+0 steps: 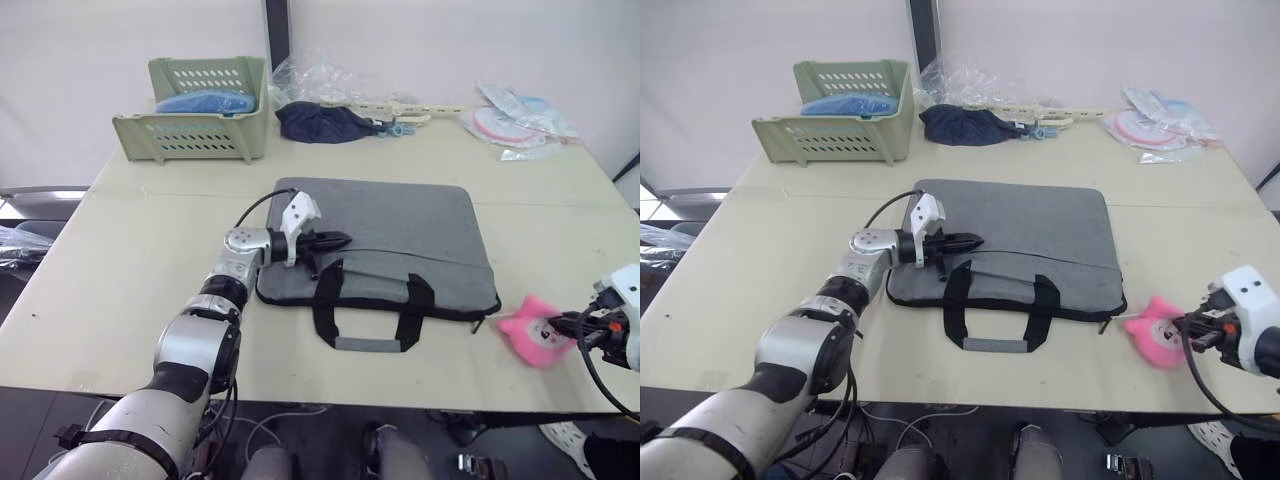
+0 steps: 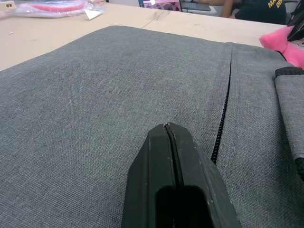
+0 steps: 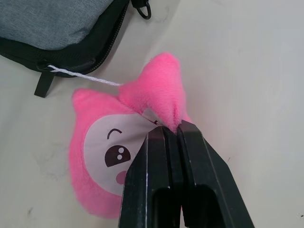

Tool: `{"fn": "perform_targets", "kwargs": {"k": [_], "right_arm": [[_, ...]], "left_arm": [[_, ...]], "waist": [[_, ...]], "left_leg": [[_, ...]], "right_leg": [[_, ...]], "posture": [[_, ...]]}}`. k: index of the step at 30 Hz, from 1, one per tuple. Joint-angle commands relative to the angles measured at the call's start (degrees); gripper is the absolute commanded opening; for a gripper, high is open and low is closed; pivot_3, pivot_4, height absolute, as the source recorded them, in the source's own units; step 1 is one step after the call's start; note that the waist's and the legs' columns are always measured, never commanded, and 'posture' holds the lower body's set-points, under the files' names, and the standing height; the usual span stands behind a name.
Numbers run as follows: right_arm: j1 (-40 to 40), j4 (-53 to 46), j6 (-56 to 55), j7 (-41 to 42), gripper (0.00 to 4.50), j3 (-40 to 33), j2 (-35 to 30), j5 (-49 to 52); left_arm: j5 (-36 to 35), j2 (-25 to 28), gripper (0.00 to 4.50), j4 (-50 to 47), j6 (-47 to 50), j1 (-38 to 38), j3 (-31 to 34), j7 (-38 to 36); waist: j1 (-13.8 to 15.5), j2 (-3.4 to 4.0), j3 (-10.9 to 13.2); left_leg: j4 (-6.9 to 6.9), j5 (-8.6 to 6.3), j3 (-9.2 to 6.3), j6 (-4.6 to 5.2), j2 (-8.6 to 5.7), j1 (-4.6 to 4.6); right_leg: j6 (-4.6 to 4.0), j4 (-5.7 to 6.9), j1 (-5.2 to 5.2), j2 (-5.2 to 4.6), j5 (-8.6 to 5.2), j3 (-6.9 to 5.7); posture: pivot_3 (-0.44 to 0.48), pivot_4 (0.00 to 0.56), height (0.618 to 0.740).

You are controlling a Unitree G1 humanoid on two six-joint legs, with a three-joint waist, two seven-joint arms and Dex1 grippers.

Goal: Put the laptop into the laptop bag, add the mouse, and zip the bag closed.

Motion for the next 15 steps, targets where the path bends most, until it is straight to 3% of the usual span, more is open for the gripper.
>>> {"fn": "perform_targets", "kwargs": {"k": [1, 15], "right_arm": [[-0.84, 3.07, -2.18, -1.43, 0.01, 0.22, -0.91, -3.99], [-4.6, 8.61, -5.69, -2.44, 0.01, -0.11, -1.16, -8.01]], "left_arm": [[4.17, -0.15, 0.0, 4.69, 1.89, 4.23, -3.08, -0.81], [4.33, -0.43, 0.0, 4.73, 1.86, 4.41, -3.28, -0.76]], "waist": [[-0.01, 0.02, -0.02], [-0.05, 0.05, -0.02]], "left_leg": [[0.0, 0.0, 0.0, 0.0, 0.0, 0.0], [0.0, 0.0, 0.01, 0.0, 0.0, 0.01]], "right_leg": [[0.0, 0.0, 0.01, 0.0, 0.0, -0.01], [0.03, -0.02, 0.03, 0.0, 0.02, -0.01]], "posture": [[0.0, 0.15, 0.74], [0.0, 0.15, 0.74]]}}
